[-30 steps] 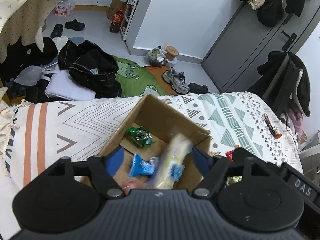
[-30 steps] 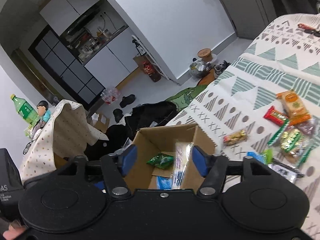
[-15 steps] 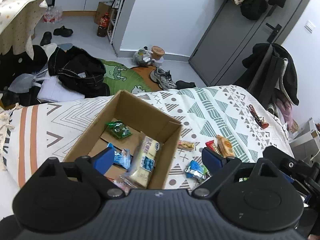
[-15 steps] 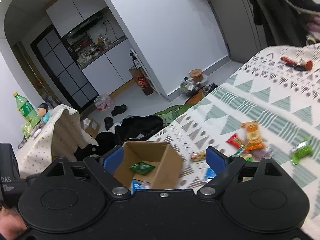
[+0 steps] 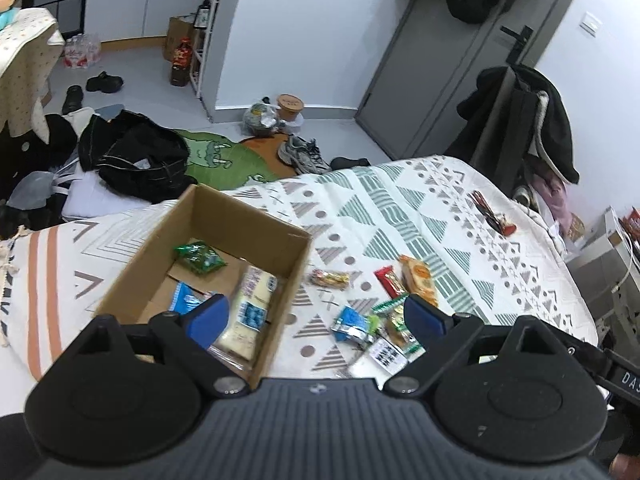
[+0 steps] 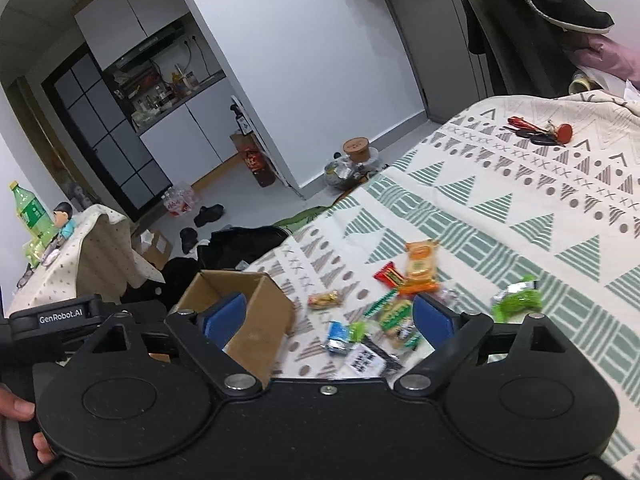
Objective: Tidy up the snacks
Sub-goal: 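Move both grippers back over the snacks on the bed, then grasp the white rice-cake bag with the left gripper while the right grasps the green packet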
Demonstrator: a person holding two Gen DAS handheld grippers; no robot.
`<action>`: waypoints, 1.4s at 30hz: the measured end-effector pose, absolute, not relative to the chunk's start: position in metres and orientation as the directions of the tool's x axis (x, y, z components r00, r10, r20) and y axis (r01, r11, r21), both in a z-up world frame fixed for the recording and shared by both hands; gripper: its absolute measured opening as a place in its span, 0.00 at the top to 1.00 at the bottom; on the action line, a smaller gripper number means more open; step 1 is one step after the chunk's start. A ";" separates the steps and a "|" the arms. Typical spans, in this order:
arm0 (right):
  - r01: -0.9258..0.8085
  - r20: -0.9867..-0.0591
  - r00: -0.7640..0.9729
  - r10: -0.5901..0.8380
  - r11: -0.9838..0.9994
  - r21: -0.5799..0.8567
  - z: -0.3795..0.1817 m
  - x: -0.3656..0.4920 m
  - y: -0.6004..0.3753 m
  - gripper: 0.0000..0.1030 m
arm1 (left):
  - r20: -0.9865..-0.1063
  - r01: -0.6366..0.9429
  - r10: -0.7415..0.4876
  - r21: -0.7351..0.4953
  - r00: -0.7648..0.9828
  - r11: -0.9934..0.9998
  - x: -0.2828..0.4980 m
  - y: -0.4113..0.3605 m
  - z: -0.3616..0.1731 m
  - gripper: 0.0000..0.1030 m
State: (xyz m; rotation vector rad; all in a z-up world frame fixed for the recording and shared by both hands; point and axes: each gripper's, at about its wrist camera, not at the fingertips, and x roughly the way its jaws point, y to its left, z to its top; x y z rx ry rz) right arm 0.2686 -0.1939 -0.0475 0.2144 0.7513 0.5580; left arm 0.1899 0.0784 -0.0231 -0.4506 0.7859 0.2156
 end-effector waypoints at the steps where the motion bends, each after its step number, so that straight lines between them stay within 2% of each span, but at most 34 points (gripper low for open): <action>1: -0.397 -0.591 0.595 0.544 0.839 0.373 -0.048 0.269 -0.198 0.13 | -0.722 -0.342 0.015 -0.309 0.691 0.887 0.191 0.074 -0.023 0.09; 15: -0.415 -0.660 0.546 0.517 0.850 0.324 -0.070 0.285 -0.233 0.13 | -0.737 -0.282 -0.051 -0.320 0.674 0.905 0.212 0.027 -0.057 0.09; 33: -0.265 -0.747 0.519 0.416 0.909 0.322 -0.116 0.337 -0.262 0.14 | -0.805 -0.251 -0.115 -0.312 0.582 0.916 0.259 -0.002 -0.135 0.12; 42: -0.239 -0.780 0.482 0.400 0.916 0.322 -0.136 0.356 -0.258 0.14 | -0.851 -0.224 -0.103 -0.250 0.516 0.942 0.282 -0.013 -0.174 0.12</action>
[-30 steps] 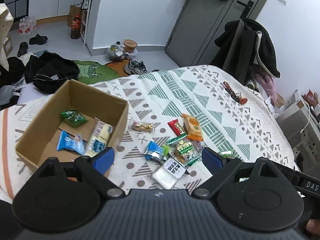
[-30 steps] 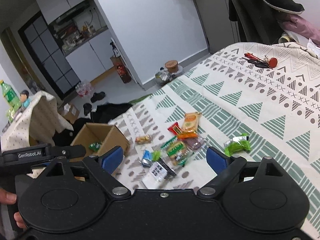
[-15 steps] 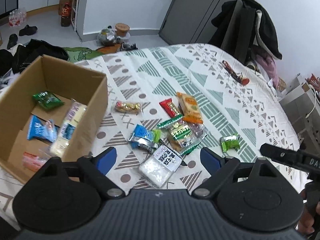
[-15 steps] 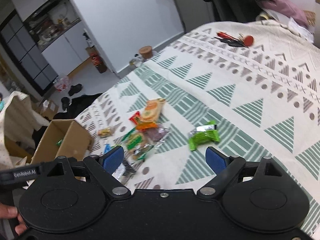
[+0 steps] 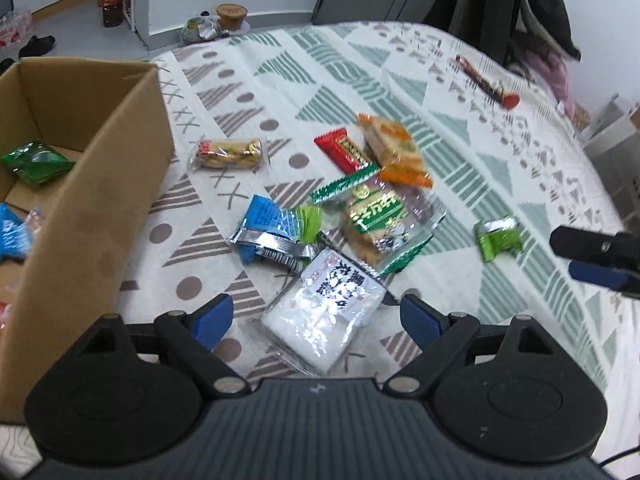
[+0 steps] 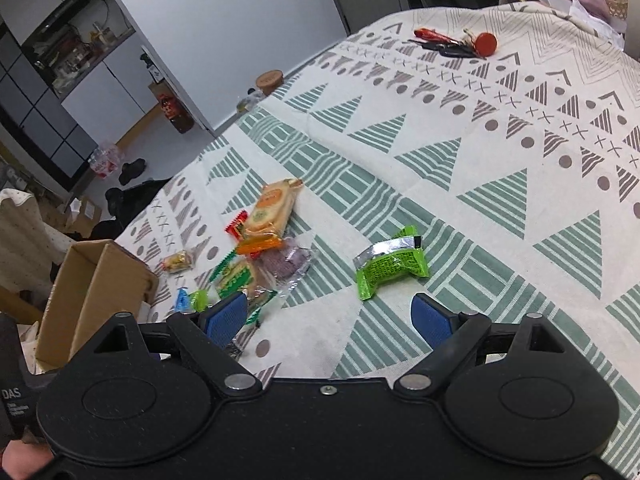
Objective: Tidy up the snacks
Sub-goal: 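Grasp the white rice-cake bag with the left gripper while the right grasps the green packet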
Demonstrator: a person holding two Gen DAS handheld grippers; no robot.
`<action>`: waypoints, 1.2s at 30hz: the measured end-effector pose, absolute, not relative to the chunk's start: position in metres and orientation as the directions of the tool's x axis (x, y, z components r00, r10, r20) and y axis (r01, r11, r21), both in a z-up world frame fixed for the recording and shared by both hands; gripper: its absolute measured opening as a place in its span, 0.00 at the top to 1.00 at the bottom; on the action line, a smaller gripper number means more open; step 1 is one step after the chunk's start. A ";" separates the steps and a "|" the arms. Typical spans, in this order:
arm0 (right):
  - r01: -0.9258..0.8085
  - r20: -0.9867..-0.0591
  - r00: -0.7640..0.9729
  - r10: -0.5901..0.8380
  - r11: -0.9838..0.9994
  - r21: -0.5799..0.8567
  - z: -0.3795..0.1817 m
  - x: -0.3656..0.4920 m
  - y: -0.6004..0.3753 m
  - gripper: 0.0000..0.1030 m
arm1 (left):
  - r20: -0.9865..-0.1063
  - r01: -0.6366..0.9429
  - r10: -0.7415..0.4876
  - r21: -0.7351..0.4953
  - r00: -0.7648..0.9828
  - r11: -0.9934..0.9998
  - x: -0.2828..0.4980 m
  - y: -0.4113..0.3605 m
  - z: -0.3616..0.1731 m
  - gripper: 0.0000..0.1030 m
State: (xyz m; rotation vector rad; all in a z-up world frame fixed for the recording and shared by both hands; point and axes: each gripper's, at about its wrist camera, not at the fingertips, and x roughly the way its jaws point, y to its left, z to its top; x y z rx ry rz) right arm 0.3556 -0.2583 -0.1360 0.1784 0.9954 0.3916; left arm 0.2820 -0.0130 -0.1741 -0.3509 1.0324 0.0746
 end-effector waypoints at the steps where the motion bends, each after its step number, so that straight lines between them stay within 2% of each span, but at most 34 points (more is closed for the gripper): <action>1: -0.232 -0.784 0.481 0.393 0.919 0.319 -0.138 0.358 -0.258 0.14 | -0.857 -0.220 -0.098 -0.238 0.506 0.946 0.285 -0.014 -0.178 0.12; 6: -0.195 -0.789 0.501 0.355 0.935 0.297 -0.150 0.373 -0.262 0.15 | -0.879 -0.220 -0.074 -0.198 0.471 0.955 0.292 -0.020 -0.193 0.23; 9: -0.178 -0.794 0.509 0.332 0.943 0.280 -0.159 0.384 -0.262 0.16 | -0.872 -0.214 -0.078 -0.204 0.483 0.955 0.294 -0.021 -0.192 0.33; 11: -0.178 -0.803 0.507 0.313 0.950 0.258 -0.167 0.391 -0.260 0.16 | -0.870 -0.206 -0.097 -0.221 0.484 0.953 0.294 -0.022 -0.191 0.43; 13: -0.178 -0.812 0.500 0.302 0.953 0.245 -0.175 0.399 -0.257 0.17 | -0.869 -0.217 -0.097 -0.227 0.486 0.949 0.293 -0.022 -0.191 0.46; 18: -0.188 -0.822 0.497 0.279 0.959 0.212 -0.187 0.408 -0.250 0.24 | -0.863 -0.266 -0.107 -0.267 0.494 0.926 0.287 -0.023 -0.186 0.49; 21: -0.202 -0.821 0.495 0.285 0.957 0.210 -0.192 0.411 -0.247 0.34 | -0.852 -0.286 -0.114 -0.294 0.511 0.912 0.281 -0.021 -0.182 0.52; 23: -0.221 -0.822 0.507 0.260 0.961 0.168 -0.194 0.413 -0.243 0.54 | -0.846 -0.306 -0.114 -0.309 0.520 0.900 0.276 -0.018 -0.179 0.53; 25: -0.227 -0.821 0.506 0.265 0.959 0.170 -0.194 0.414 -0.244 0.56 | -0.842 -0.317 -0.110 -0.316 0.528 0.894 0.271 -0.016 -0.174 0.53; 27: -0.220 -0.826 0.495 0.270 0.958 0.181 -0.193 0.411 -0.246 0.66 | -0.835 -0.320 -0.106 -0.321 0.541 0.891 0.266 -0.014 -0.167 0.54; 31: -0.215 -0.834 0.464 0.300 0.951 0.222 -0.185 0.398 -0.246 0.68 | -0.819 -0.328 -0.104 -0.339 0.565 0.882 0.253 -0.008 -0.153 0.54; 36: -0.226 -0.830 0.476 0.292 0.952 0.206 -0.174 0.375 -0.239 0.69 | -0.794 -0.325 -0.103 -0.360 0.600 0.875 0.237 -0.006 -0.135 0.55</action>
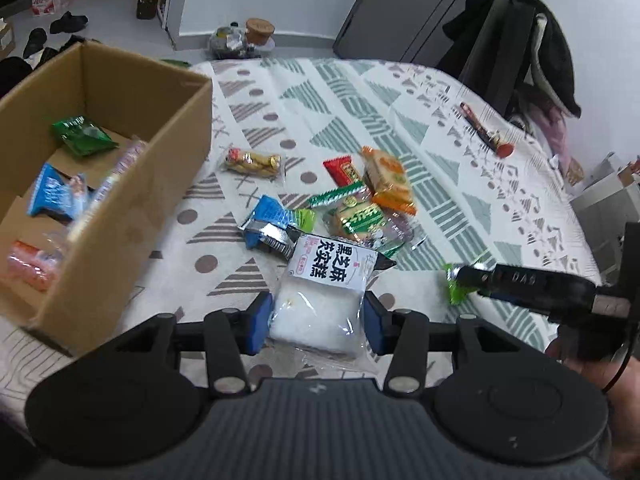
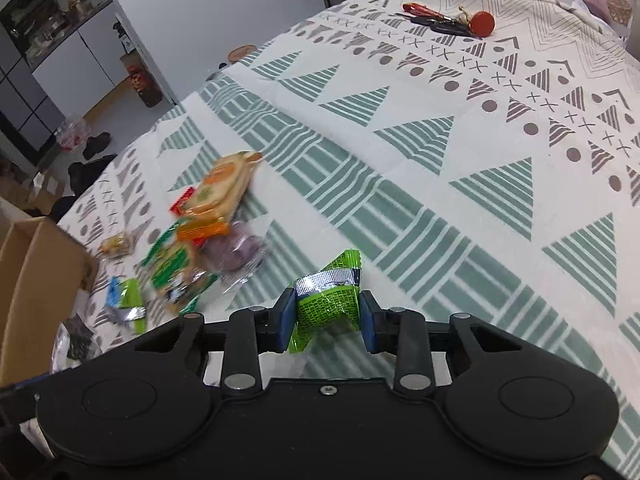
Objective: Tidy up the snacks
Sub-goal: 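Grasp the white rice-cake bag with the left gripper while the right grasps the green packet, then carry the white bag and green packet over the cardboard box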
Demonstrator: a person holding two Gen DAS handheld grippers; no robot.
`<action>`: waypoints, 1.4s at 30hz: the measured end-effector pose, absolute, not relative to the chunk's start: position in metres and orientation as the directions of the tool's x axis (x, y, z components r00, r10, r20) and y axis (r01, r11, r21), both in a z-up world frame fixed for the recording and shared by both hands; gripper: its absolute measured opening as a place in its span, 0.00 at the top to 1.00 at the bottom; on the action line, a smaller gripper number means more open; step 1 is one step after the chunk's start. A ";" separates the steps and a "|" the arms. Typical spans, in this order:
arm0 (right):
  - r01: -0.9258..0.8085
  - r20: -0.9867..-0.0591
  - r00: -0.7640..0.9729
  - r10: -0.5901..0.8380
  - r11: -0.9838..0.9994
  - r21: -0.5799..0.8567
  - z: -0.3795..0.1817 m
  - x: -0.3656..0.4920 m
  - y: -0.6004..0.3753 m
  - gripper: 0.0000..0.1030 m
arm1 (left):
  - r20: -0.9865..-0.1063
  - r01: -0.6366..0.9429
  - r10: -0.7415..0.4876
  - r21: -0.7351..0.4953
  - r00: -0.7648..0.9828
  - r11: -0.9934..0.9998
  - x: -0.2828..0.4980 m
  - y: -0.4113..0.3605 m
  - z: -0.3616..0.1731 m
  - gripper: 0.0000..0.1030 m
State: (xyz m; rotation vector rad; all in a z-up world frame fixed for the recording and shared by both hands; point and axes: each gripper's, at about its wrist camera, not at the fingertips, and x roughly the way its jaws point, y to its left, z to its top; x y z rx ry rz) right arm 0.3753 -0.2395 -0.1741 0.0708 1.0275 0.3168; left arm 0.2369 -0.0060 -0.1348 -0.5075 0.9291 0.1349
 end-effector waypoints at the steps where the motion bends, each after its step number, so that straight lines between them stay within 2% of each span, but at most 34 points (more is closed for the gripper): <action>1: -0.226 -0.825 0.483 0.295 0.952 0.208 -0.170 0.371 -0.239 0.69 | -0.788 -0.324 -0.101 -0.362 0.607 0.874 0.233 -0.005 -0.130 0.55; 18: -0.262 -0.718 0.599 0.355 0.934 0.243 -0.098 0.299 -0.223 0.69 | -0.720 -0.319 -0.069 -0.389 0.691 0.864 0.177 0.022 -0.075 0.55; 42: -0.368 -0.604 0.577 0.550 0.835 0.409 -0.081 0.234 -0.152 0.69 | -0.681 -0.365 0.015 -0.373 0.732 0.853 0.137 0.073 -0.041 0.55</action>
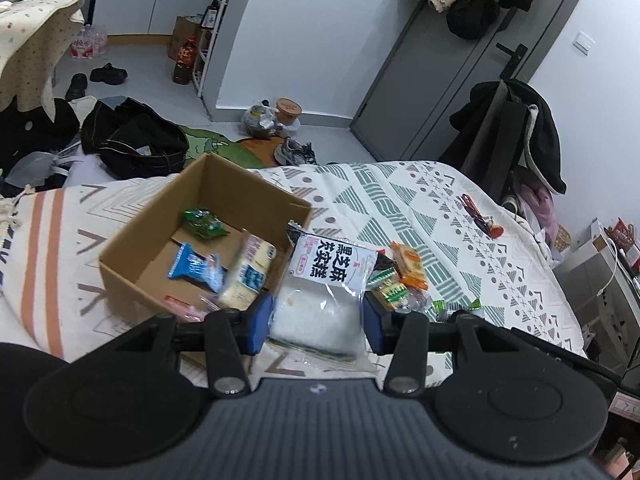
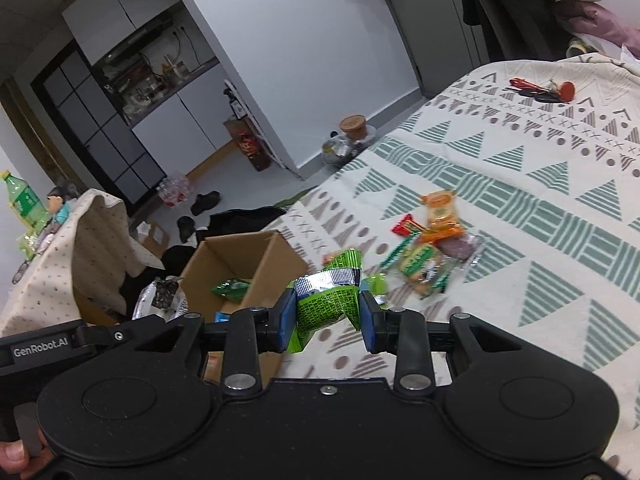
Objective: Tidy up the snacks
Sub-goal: 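Carry the white bag and green packet over the cardboard box, then open both grippers to drop the white bag and green packet into the box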
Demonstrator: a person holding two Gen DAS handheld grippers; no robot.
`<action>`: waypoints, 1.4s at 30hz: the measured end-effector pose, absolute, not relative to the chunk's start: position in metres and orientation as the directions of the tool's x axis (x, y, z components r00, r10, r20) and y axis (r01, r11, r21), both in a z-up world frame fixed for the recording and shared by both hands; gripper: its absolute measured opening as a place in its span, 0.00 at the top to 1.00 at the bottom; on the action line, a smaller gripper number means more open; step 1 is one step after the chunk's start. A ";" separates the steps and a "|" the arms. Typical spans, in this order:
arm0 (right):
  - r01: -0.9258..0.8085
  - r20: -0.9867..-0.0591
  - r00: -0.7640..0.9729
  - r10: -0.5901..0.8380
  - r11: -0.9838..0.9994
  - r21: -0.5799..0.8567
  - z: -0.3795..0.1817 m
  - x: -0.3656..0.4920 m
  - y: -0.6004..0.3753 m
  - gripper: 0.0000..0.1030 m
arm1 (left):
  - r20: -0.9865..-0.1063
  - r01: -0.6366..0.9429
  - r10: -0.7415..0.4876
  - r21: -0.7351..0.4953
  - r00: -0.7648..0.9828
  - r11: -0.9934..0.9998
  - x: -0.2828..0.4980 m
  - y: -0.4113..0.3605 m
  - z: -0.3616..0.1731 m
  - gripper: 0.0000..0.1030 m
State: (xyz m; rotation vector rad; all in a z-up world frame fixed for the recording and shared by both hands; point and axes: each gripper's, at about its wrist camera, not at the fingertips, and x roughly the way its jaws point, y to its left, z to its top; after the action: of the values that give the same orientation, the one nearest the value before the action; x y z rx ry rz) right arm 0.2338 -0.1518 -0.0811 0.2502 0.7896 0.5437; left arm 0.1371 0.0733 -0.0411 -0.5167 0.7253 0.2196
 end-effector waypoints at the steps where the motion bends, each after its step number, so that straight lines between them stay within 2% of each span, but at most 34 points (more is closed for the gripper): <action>1: -0.373 -0.601 0.575 0.555 0.831 0.412 -0.080 0.233 -0.149 0.69 | -0.680 -0.368 0.019 -0.372 0.733 0.852 0.136 0.076 -0.041 0.55; 20: -0.403 -0.571 0.532 0.625 0.780 0.479 -0.088 0.230 -0.093 0.69 | -0.685 -0.455 0.079 -0.388 0.724 0.801 0.131 0.153 -0.050 0.55; 39: -0.425 -0.549 0.462 0.697 0.717 0.553 -0.103 0.247 -0.027 0.69 | -0.736 -0.464 0.035 -0.389 0.676 0.796 0.162 0.192 -0.081 0.54; 42: -0.422 -0.534 0.474 0.700 0.713 0.560 -0.103 0.248 -0.024 0.68 | -0.737 -0.453 0.039 -0.372 0.674 0.810 0.163 0.190 -0.079 0.52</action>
State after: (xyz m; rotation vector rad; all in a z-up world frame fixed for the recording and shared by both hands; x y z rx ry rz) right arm 0.2484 -0.0239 -0.1032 0.3775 0.8228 0.7068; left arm 0.1627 0.1902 -0.0791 -0.5729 0.7899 0.2946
